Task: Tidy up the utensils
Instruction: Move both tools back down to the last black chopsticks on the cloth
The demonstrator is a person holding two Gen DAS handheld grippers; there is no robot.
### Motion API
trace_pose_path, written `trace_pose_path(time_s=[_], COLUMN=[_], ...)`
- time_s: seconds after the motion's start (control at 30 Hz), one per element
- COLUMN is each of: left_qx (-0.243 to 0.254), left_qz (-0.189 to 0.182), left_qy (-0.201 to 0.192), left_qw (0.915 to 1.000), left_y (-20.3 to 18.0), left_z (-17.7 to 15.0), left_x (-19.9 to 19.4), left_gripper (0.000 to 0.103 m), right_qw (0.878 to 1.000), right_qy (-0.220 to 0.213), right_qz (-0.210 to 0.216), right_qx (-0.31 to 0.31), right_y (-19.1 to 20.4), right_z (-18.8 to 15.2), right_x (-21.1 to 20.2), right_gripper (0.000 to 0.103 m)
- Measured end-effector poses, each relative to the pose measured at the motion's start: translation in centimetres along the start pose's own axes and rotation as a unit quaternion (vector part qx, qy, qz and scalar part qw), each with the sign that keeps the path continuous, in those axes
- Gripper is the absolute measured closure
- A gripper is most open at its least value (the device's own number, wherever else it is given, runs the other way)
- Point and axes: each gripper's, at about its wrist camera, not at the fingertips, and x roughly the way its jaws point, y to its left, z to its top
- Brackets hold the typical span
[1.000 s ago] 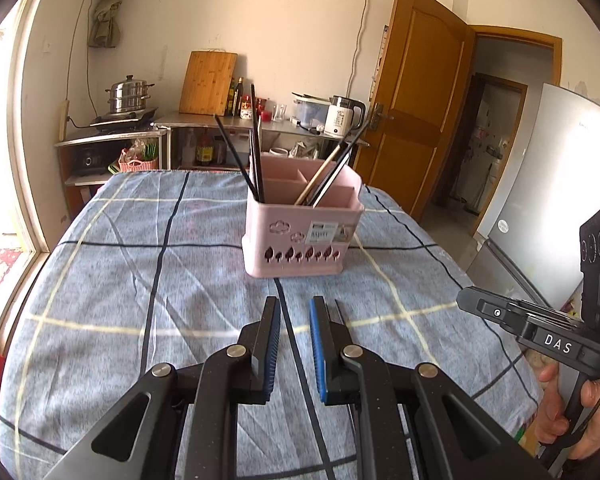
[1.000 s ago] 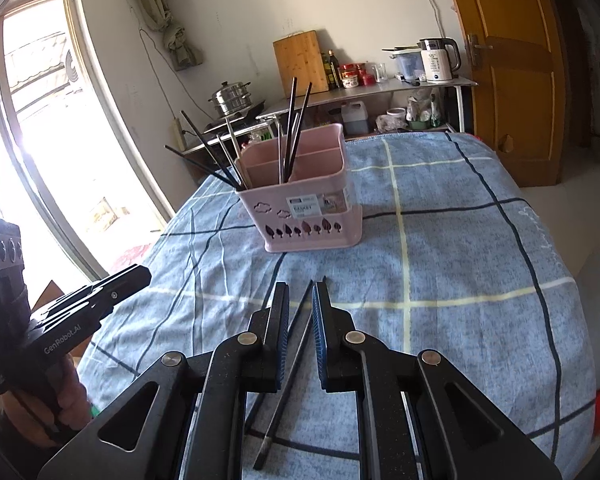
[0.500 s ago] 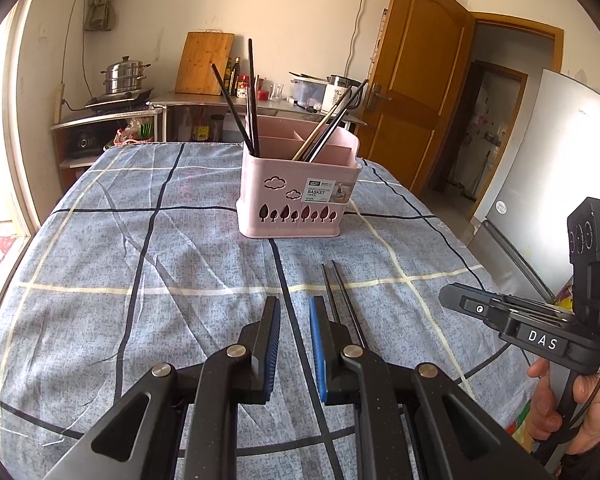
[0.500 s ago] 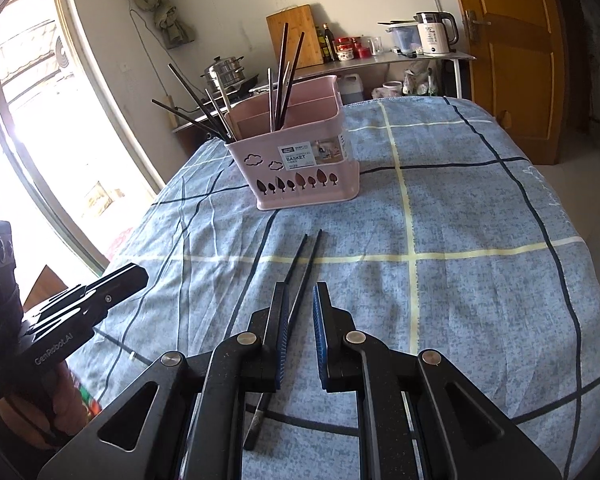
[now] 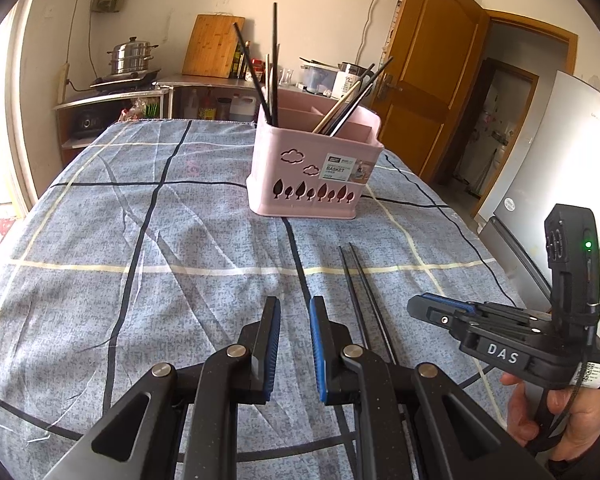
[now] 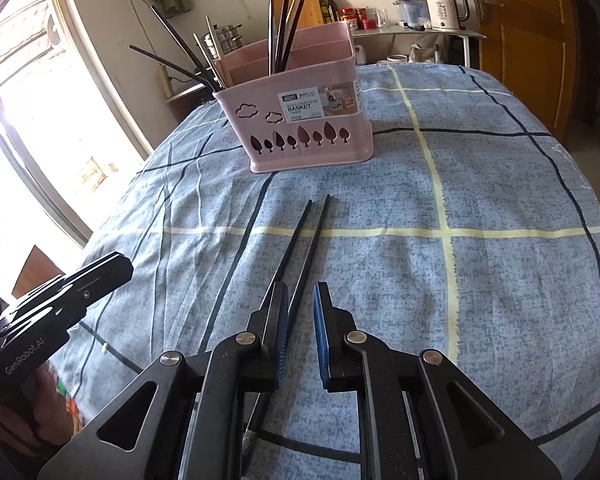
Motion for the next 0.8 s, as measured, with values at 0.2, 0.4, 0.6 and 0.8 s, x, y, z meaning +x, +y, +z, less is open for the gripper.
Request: trace_pose_path(time_s=[0.2,0.4,0.6,0.8], left_qx=[-0.011,-0.015,-0.009,0.003], left_qz=[0.004,-0.002,-0.025,-0.044], left_qy=[0.005,0.016,0.033,0.063], left_qw=[0.9999,0.9998,0.9991,0.9970], left_y=[1.1,1.0,-0.6,-3.0], left_z=[0.1,0.4,0.9,1.2], left_x=[0.4,1.3,3.3,6.9], left_gripper=[0.089,0.089,0.089,0.089], right_qw=[1.000,0.999,0.999,0.999], right_qy=[0.021,0.037,0.039,0.044], right_qz=[-0.001,-0.011,-0.013,-0.017], right_qx=[-0.005,-0.005,-0.005,0.002], right_y=[0.6,0.4,-0.8,-3.0], right_z=[0.2,0.1,-0.6,-1.4], right_x=[2.4,3.9,2.9,1.4], right_gripper=[0.090,0.090,0.095,0.095])
